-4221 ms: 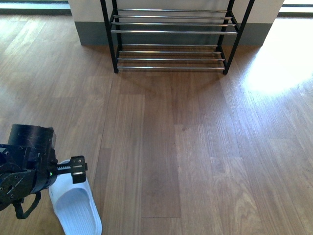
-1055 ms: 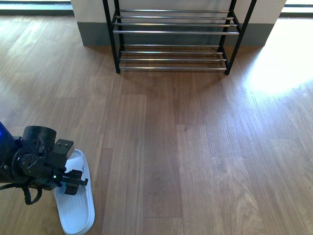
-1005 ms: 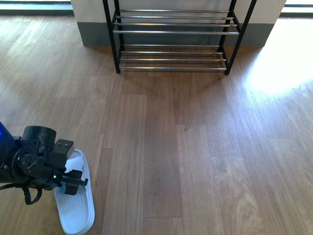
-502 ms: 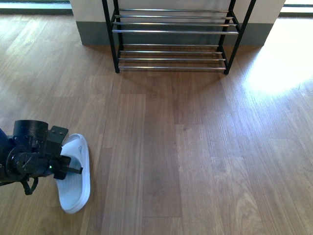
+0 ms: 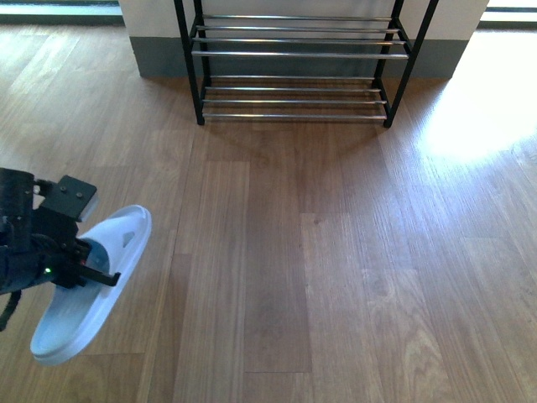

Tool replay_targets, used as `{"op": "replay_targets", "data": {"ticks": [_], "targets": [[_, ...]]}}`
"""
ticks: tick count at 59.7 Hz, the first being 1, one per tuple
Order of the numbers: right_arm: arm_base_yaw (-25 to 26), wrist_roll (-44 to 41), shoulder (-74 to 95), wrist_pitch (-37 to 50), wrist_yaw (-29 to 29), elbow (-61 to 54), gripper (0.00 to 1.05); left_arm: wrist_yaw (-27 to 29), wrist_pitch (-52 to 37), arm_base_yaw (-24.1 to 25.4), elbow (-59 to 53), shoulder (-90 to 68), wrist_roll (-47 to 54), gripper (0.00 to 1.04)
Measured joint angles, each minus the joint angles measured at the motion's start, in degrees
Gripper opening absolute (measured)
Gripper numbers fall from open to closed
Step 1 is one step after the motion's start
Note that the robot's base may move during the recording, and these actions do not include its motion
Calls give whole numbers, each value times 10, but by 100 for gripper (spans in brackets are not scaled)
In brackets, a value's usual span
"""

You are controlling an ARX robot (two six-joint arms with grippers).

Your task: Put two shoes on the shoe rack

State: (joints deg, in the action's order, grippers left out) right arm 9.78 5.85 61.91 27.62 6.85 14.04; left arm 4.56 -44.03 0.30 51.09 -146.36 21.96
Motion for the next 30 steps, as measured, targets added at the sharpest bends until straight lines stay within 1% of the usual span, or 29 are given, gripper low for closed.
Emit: {"op": "replay_targets", "data": {"ticks": [15,25,30], "targets": [[0,0,0,0,0,0,1,11,-7,29,-35,79,59,2],[0,0,0,0,0,0,1,42,-33,36,-107,189,71,2],[0,0,0,0,0,0,1,48,-48,37,-138,240,66,2]]}}
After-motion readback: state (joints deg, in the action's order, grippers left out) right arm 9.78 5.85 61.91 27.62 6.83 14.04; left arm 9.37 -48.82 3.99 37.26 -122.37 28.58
